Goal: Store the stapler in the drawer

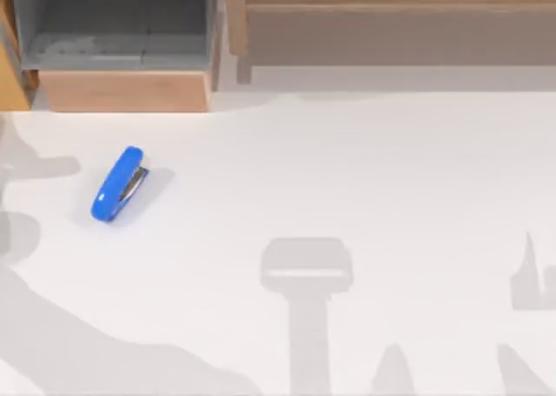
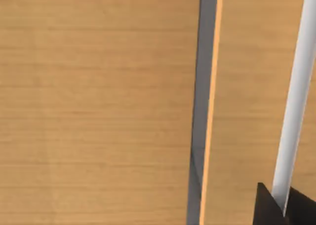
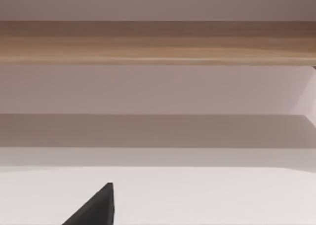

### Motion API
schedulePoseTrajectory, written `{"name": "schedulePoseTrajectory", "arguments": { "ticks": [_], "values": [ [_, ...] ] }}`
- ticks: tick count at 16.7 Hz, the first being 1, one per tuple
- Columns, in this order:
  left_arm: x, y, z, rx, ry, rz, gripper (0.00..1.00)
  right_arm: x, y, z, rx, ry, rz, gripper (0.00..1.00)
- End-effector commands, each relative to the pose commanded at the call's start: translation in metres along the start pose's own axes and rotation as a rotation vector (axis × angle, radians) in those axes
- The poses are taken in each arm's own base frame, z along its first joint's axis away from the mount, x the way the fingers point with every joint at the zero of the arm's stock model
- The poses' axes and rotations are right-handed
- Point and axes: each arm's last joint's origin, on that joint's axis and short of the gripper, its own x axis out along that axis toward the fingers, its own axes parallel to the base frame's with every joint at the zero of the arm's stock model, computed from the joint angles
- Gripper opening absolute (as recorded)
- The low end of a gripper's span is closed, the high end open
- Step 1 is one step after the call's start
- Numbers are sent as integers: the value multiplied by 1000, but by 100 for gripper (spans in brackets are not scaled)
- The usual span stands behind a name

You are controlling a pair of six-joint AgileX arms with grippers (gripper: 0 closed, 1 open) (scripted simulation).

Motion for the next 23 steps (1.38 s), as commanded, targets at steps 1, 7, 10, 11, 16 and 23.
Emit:
{"name": "schedulePoseTrajectory", "arguments": {
  "ticks": [1,7,10,11,16,23],
  "values": [
    [-10,-2,0,-4,2,-6,0,0,0,0,0,0,0,100],
    [-30,-1,-1,2,8,0,0,0,0,0,0,0,0,100],
    [-32,-1,1,4,1,1,0,0,0,0,0,0,0,100],
    [-37,0,1,6,-2,4,0,0,0,0,0,0,0,100],
    [-83,-5,2,-7,1,-12,0,0,0,0,0,0,0,100],
    [-95,-3,0,5,3,2,0,0,0,0,0,0,0,100]
  ]
}}
